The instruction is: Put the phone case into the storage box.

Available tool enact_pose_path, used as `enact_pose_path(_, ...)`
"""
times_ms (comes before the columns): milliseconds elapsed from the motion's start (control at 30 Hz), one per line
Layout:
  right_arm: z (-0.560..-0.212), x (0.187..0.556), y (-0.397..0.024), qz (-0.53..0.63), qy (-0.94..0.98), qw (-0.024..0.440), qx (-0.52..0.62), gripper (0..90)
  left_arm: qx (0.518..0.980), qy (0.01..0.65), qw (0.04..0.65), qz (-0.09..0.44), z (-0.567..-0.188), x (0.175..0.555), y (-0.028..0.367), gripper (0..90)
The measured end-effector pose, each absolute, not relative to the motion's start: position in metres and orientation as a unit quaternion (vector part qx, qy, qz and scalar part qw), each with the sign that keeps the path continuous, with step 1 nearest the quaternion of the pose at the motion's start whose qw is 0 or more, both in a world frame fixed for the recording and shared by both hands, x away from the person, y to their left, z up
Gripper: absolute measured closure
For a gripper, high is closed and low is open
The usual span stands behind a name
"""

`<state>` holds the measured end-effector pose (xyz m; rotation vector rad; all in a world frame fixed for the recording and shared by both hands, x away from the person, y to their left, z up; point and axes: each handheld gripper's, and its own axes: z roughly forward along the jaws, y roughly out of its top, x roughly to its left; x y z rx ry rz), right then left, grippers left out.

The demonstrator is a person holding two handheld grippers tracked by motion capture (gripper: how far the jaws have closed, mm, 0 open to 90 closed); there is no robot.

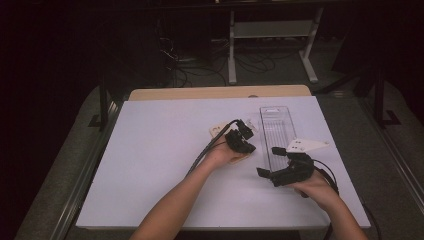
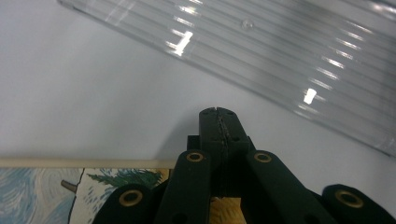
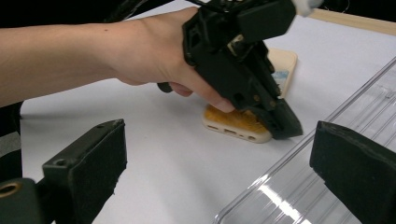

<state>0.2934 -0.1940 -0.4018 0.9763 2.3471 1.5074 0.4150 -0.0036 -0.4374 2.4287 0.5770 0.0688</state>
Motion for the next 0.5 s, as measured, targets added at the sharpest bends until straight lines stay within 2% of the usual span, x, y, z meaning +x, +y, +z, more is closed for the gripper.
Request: enact_pose_path(500,-0.402,0.294,-0.194,0.507,0.790,0.095,0.330,3.3,0.920,0.233,0.314,0.030,-0.437,0.399,0.028,90.0)
